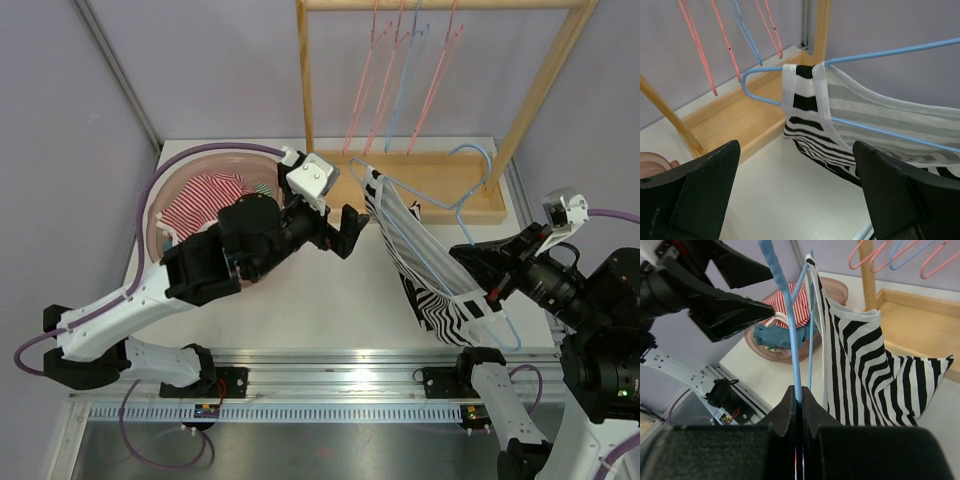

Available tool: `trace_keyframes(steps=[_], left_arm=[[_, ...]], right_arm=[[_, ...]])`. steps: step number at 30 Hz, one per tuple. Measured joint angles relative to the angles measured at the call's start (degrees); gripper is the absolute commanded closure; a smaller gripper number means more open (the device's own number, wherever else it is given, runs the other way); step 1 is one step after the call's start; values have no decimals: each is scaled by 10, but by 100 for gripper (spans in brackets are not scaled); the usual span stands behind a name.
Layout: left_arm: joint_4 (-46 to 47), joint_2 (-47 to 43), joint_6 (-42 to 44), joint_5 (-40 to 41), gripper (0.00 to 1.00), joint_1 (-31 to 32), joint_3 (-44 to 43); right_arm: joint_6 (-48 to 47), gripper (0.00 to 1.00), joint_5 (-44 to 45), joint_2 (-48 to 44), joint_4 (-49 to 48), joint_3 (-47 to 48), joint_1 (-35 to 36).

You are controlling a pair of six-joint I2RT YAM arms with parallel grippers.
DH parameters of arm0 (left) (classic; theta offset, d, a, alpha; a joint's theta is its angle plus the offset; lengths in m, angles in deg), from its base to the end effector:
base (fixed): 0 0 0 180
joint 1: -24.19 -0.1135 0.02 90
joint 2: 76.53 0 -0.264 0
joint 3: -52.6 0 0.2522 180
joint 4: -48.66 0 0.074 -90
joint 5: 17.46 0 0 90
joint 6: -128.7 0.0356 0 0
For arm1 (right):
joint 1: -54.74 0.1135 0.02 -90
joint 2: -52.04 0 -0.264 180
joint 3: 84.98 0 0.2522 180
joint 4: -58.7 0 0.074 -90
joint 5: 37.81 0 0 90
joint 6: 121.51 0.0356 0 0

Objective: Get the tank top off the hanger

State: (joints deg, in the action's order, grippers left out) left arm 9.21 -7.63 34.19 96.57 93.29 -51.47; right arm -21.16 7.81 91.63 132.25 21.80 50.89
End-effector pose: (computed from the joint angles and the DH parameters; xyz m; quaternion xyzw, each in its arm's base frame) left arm 0.0982 -0.2166 0.4971 0.2634 0.6817 -0.2764 0.6241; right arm 0.0148 0.0240 0.5032 -0.1646 0.7159 0.3160 0.6005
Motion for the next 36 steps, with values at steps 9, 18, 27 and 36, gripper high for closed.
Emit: trace_keyframes(steps=[9,18,27,36], left_arm=[[13,39,31,50,30,2,-16],[26,70,48,95,98,2,-23],[12,57,-24,162,100,-45,-13],[-69,-2,-157,107,100,-193,24]], right_arm=[[33,100,-93,21,-34,9,9],[34,100,-102,21,-44,11,30],[-43,100,-21,37,-8,3,144],[-85,100,-6,38,-17,-38,182]])
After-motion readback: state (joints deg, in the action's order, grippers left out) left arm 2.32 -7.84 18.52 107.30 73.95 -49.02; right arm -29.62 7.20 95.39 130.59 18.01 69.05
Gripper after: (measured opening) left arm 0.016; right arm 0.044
